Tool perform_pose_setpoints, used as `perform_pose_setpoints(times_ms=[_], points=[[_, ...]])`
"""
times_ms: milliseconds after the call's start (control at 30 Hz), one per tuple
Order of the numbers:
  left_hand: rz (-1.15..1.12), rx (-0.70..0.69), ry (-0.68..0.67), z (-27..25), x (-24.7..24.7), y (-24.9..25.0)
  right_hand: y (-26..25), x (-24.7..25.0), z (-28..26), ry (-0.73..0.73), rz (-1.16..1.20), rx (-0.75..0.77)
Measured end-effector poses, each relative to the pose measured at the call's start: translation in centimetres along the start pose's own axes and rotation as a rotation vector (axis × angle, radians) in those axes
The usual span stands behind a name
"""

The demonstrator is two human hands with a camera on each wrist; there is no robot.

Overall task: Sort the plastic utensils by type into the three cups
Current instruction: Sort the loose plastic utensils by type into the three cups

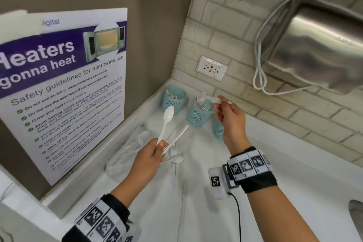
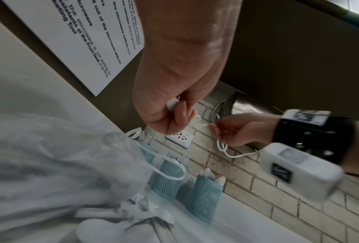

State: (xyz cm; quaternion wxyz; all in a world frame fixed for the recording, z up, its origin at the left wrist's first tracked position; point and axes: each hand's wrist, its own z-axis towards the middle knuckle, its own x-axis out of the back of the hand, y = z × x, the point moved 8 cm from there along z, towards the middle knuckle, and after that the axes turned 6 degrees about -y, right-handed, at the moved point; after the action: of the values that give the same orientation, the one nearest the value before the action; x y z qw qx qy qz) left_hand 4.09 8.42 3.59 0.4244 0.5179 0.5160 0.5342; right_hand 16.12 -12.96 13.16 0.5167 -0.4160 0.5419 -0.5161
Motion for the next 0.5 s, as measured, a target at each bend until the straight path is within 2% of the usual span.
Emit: perform_pose_setpoints(times_ms=[267,367,500], points=[[0.028,0.033,0.009,0.4,0.5,-0.8,5.3,-5.7,4.4,-0.128,-0.221,-0.159],[0.05,0.016,0.006,0.4,0.6,-0.6,6.3,-7.3,4.6,-0.211,-0.245,-0.22],[0.066,0.004,0.01,0.5,0.7,-0.6,5.9,-8.0,3.4,-0.298,-0.242,-0.203]])
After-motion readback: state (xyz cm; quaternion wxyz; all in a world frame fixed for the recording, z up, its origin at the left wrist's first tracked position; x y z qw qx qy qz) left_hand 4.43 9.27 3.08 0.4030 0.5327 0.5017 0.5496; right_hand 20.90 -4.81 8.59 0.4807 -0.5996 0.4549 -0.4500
